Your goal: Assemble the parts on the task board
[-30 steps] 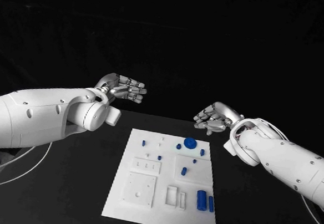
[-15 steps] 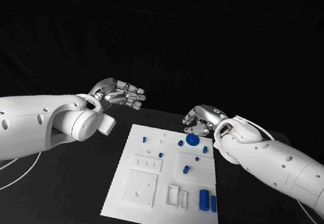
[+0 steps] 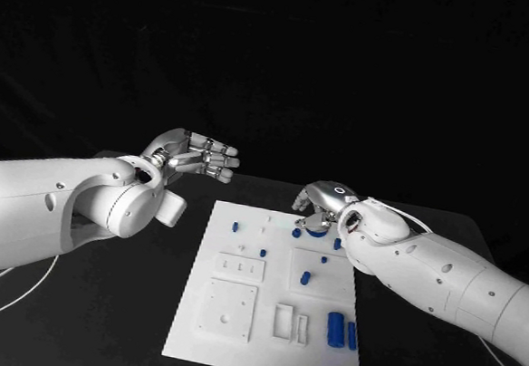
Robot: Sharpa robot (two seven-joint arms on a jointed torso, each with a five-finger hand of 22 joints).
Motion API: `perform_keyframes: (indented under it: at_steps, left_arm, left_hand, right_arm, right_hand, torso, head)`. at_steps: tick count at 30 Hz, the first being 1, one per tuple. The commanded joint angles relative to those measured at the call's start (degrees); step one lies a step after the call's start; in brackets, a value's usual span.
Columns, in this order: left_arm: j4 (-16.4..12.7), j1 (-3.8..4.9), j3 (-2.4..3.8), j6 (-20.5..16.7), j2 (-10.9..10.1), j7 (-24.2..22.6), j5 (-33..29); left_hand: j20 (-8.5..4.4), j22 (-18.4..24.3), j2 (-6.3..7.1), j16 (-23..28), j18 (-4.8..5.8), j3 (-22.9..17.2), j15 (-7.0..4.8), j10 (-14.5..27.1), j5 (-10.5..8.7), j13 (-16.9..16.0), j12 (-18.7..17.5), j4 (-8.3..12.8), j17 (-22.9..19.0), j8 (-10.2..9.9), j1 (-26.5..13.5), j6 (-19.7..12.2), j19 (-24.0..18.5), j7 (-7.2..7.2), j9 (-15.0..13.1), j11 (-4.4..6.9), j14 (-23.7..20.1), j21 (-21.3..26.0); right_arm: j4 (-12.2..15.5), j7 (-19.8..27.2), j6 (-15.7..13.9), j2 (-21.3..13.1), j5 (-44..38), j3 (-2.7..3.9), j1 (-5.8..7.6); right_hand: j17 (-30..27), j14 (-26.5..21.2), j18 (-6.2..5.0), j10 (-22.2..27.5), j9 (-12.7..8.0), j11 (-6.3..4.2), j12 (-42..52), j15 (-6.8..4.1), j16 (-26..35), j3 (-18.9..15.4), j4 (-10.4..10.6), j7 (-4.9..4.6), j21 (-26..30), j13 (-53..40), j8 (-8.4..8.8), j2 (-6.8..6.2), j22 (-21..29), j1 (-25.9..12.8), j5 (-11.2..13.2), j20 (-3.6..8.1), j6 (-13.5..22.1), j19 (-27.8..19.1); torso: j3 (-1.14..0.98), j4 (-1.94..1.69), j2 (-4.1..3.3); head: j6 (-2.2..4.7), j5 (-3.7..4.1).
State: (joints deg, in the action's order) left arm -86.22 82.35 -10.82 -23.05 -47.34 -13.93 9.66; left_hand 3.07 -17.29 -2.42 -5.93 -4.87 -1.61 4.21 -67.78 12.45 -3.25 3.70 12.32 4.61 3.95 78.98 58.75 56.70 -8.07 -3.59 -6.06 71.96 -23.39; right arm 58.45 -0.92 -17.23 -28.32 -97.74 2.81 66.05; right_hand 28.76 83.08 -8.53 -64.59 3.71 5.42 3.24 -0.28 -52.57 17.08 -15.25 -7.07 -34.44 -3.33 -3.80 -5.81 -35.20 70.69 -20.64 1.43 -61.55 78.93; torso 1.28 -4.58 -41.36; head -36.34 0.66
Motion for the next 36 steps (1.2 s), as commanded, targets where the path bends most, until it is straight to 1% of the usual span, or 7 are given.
perform_keyframes:
  at_steps: [1, 5, 14, 21, 26, 31, 36]
  left_arm:
    - [-0.7, 0.45, 0.06, 0.9, -0.2, -0.1, 1.0]
    - [-1.3, 0.89, 0.08, 0.9, -0.5, -0.1, 1.2]
    - [-1.0, 1.22, 0.08, 1.1, -0.5, 0.1, 1.6]
    - [0.0, 1.23, 0.05, 1.3, -0.1, 0.2, 1.6]
    - [0.2, 1.23, 0.05, 1.5, -0.1, 0.3, 1.6]
    - [0.3, 1.23, 0.05, 1.6, -0.1, 0.4, 1.6]
    - [0.3, 1.24, 0.04, 1.7, -0.1, 0.5, 1.6]
  left_hand:
    - [0.15, 0.0, 0.13, -0.1, 0.09, 0.1, 0.13, 0.3, -0.27, -0.1, -0.2, 0.2, 0.1, -0.1, -0.5, -0.3, -0.4, -0.23, 0.0, -0.14, -0.1, 0.0]
    - [0.18, 0.1, 0.15, -0.1, 0.08, 0.2, 0.16, 0.4, -0.32, -0.1, -0.2, 0.2, 0.1, -0.1, -0.7, -0.3, -0.3, -0.27, 0.0, -0.18, -0.1, 0.2]
    - [0.21, 0.2, 0.10, -0.1, 0.08, 0.2, 0.17, 0.5, -0.30, -0.1, -0.2, 0.2, 0.1, -0.1, -0.8, -0.4, -0.2, -0.29, 0.0, -0.21, -0.2, 0.5]
    - [0.25, 0.5, 0.09, -0.1, 0.08, 0.3, 0.21, 0.8, -0.33, -0.1, -0.2, 0.1, 0.1, -0.1, -0.9, -0.4, 0.0, -0.31, 0.0, -0.28, -0.2, 0.9]
    - [0.29, 0.7, 0.05, -0.1, 0.08, 0.3, 0.24, 0.9, -0.37, -0.1, -0.2, 0.1, 0.1, -0.1, -1.0, -0.5, 0.1, -0.32, 0.0, -0.31, -0.3, 1.1]
    - [0.29, 0.7, 0.05, -0.1, 0.08, 0.3, 0.24, 0.9, -0.37, -0.1, -0.2, 0.1, 0.1, -0.1, -1.0, -0.5, 0.1, -0.32, 0.0, -0.31, -0.3, 1.1]
    - [0.30, 0.8, 0.06, -0.1, 0.07, 0.4, 0.27, 0.9, -0.36, -0.1, -0.2, 0.1, 0.1, -0.1, -1.0, -0.5, 0.3, -0.33, 0.0, -0.34, -0.3, 1.4]
  right_arm:
    - [-0.6, -1.4, 0.9, 0.3, -2.7, -0.18, -0.13]
    - [-1.0, -1.6, 1.3, 0.4, -3.1, -0.37, -0.27]
    - [-0.7, -1.6, 3.5, 0.3, -3.4, -0.48, -0.54]
    - [-1.1, -2.2, 3.6, 0.4, -3.8, -0.49, -0.79]
    - [-1.0, -2.8, 3.5, 0.2, -4.3, -0.49, -0.91]
    - [-0.9, -3.4, 3.4, 0.2, -4.7, -0.49, -0.95]
    - [-0.8, -3.6, 3.0, 0.2, -4.8, -0.49, -0.98]
  right_hand:
    - [-0.5, -0.3, -0.86, 0.5, -0.1, -0.09, 0.0, 0.02, -0.5, -0.5, -0.1, -0.04, 0.9, 0.0, 0.28, 0.15, -0.9, 0.8, 0.2, 0.01, 0.3, 0.8]
    - [-1.1, -0.5, -0.92, 0.6, -0.1, -0.03, 0.0, 0.02, -1.0, -0.2, -0.2, -0.15, 2.9, 0.0, 0.26, 0.21, -3.4, 0.9, 0.2, -0.02, 0.3, 1.4]
    - [-1.3, -0.6, -1.01, 0.3, -0.1, -0.07, 0.0, 0.01, -1.3, 2.3, -0.2, -0.09, 5.0, 0.0, 0.32, -0.36, -6.3, 0.0, -0.3, 0.01, 0.0, 2.3]
    - [-1.3, -0.6, -1.10, 0.3, -0.1, -0.09, 0.0, -0.11, -1.5, 3.2, -0.2, -0.19, 6.5, 0.0, 0.25, -0.27, -7.9, -0.1, -0.1, 0.11, 0.0, 2.7]
    - [-1.2, -0.7, -1.18, 0.0, 0.0, -0.13, 0.0, -0.13, -1.8, 5.7, -0.3, -0.16, 6.9, 0.0, 0.24, -0.72, -9.3, -0.5, 0.6, 0.13, -0.3, 2.9]
    - [-1.2, -0.7, -1.12, -0.5, 0.0, -0.22, 0.0, -0.20, -1.9, 7.6, -0.2, -0.13, 7.4, 0.0, 0.25, -0.77, -10.5, -0.5, 1.3, 0.22, -0.6, 3.0]
    - [-1.2, -0.8, -1.11, -1.4, 0.0, -0.46, 0.0, -0.37, -2.0, 11.2, 0.2, -0.01, 7.5, 0.0, 0.21, -0.24, -11.4, -0.6, 4.1, 0.35, -1.3, 3.0]
  torso:
    - [-0.07, -0.40, -1.05]
    - [-0.03, -0.58, -1.55]
    - [0.04, -0.48, -2.59]
    - [0.15, -0.49, -3.33]
    - [0.14, -0.51, -3.68]
    - [0.07, -0.49, -4.26]
    - [-0.01, -0.50, -4.64]
  head:
    - [0.27, 0.26]
    - [-0.10, 0.41]
    - [0.03, 0.52]
    - [0.49, 0.73]
    - [0.50, 0.70]
    - [1.01, 0.89]
    - [1.49, 1.06]
